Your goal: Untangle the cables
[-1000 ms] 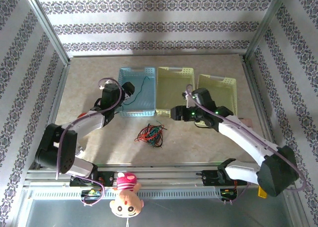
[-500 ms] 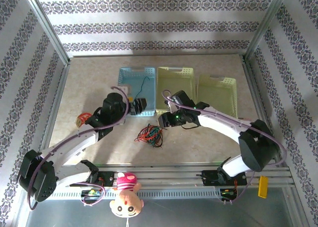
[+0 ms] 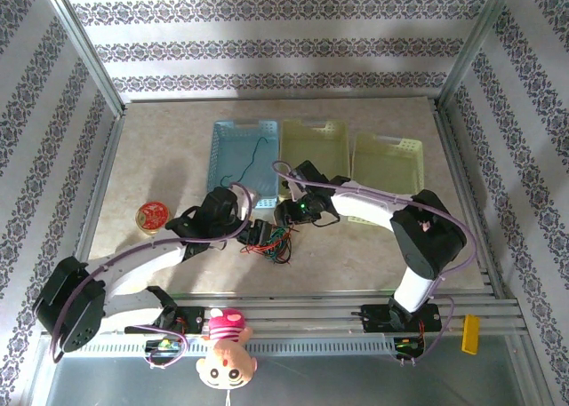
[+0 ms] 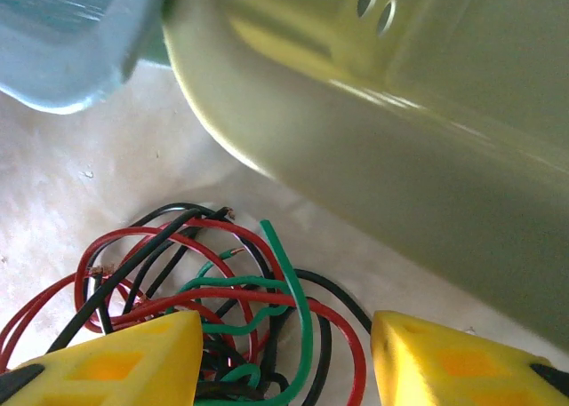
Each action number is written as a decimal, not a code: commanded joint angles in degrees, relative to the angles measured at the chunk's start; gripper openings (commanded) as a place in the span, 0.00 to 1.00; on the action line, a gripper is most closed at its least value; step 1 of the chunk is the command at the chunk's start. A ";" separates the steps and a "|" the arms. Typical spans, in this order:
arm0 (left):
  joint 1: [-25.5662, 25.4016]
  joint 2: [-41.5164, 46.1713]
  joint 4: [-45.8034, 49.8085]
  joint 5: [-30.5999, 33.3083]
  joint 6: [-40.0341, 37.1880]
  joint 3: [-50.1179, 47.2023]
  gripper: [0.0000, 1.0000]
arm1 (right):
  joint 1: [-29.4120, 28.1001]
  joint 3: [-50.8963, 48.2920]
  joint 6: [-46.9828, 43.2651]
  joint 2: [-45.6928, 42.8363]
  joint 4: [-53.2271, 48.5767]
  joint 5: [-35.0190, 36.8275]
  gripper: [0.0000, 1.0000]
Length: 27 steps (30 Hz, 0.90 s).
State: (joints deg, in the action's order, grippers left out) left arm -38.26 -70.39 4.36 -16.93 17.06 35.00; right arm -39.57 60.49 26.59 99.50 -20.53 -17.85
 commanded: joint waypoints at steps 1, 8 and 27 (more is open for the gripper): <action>-1.29 -1.83 1.42 -1.42 -2.12 1.65 0.70 | -0.89 0.49 -0.53 1.10 0.32 2.61 0.52; -1.65 -5.32 -0.16 -0.49 -1.95 1.30 0.51 | -2.78 0.98 -1.40 2.98 0.81 3.08 0.40; -1.81 -9.32 -4.49 1.72 0.60 -1.76 0.26 | -2.63 -6.64 -1.71 -10.93 4.91 9.81 0.04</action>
State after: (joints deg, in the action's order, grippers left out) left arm -39.07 -78.59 1.67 -16.45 16.99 33.93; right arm -41.89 55.27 25.47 91.57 -16.80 -10.87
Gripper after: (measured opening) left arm 0.273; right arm 0.046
